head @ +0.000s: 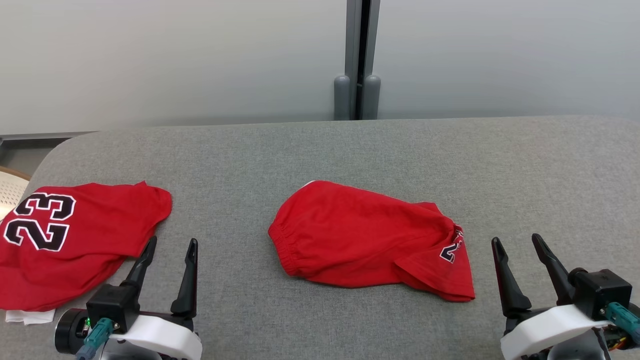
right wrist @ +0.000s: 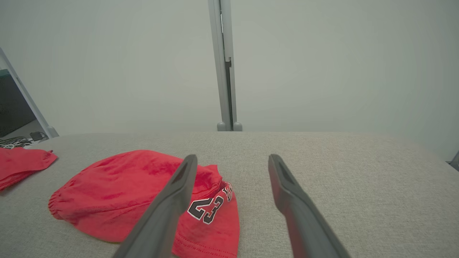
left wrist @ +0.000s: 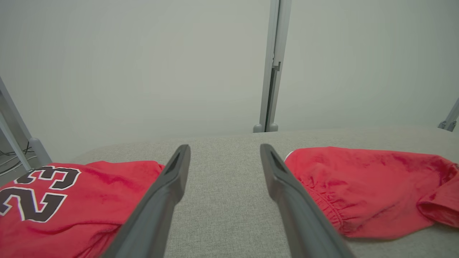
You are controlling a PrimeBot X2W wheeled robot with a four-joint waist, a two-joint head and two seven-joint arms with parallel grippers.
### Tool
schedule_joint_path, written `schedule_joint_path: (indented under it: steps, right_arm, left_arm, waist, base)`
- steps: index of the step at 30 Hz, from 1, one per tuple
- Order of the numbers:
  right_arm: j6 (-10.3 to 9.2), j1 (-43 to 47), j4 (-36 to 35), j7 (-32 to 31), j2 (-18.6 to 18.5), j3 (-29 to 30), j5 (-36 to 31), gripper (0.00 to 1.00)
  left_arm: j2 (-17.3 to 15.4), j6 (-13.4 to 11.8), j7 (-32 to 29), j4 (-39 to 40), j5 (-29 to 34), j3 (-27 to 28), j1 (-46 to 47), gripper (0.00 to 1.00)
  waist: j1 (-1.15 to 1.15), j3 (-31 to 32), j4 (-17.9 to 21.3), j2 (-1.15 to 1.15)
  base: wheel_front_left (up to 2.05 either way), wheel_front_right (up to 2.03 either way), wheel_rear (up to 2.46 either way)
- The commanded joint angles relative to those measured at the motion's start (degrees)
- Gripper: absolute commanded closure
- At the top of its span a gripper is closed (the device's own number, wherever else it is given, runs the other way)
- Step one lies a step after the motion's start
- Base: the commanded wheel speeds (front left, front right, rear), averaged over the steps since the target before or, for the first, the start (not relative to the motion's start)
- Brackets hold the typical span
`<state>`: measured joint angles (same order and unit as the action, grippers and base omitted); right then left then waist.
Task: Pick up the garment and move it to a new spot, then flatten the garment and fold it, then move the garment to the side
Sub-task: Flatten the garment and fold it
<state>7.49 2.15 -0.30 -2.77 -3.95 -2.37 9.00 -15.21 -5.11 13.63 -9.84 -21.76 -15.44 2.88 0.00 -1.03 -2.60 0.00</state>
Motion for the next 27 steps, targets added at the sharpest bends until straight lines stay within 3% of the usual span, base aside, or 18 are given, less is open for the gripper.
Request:
schedule_joint_path:
  steps: [1, 8, 16, 22, 23, 26, 27]
  right_arm:
    - [0.00, -0.2, 0.2, -0.1, -0.1, 0.0, -0.2, 0.00]
    - [0.00, -0.3, 2.0, -1.3, -0.9, -3.9, -1.3, 0.00]
    - [-0.01, -4.9, 10.4, -2.1, -3.0, -13.0, -5.4, 0.00]
    - [-0.01, -9.8, 17.0, -1.7, -3.0, -13.9, -10.2, 0.00]
    - [-0.01, -10.4, 18.0, -2.0, -2.7, -13.5, -10.8, 0.35]
    - [-0.01, -11.7, 19.5, -0.9, -1.8, -12.4, -11.0, 1.00]
    - [-0.01, -12.0, 19.7, -0.4, -1.6, -12.1, -10.7, 1.00]
  left_arm:
    - [-0.2, -0.2, 0.1, 0.1, -0.3, 0.0, 0.5, 0.00]
    - [0.0, -0.3, -0.2, 0.3, -0.2, -0.6, 1.7, 0.00]
    - [1.0, 0.4, 0.4, 0.1, 0.2, -1.6, 5.2, 0.00]
    - [1.4, 0.9, 0.8, -0.7, 0.5, -1.8, 7.5, 0.00]
    - [1.5, 0.9, 0.9, -0.9, 0.6, -1.8, 7.7, 0.00]
    - [1.6, 1.0, 1.1, -1.2, 0.7, -1.7, 8.4, 0.00]
    - [1.6, 0.9, 1.1, -1.3, 0.7, -1.6, 8.4, 0.00]
  waist:
    - [0.00, -0.1, 0.0, 0.00]
    - [0.00, -1.3, -0.7, 0.00]
    - [0.00, -6.2, -2.2, 0.00]
    - [0.00, -8.6, -2.6, 0.00]
    - [0.00, -8.8, -2.6, 0.00]
    - [0.00, -9.1, -2.5, 0.00]
    - [0.00, -9.2, -2.5, 0.00]
  base:
    - [0.00, 0.00, 0.00]
    - [0.00, 0.00, 0.00]
    - [0.00, 0.00, 0.00]
    - [0.00, 0.00, 0.00]
    - [0.00, 0.00, 0.00]
    - [0.00, 0.00, 0.00]
    - [0.00, 0.00, 0.00]
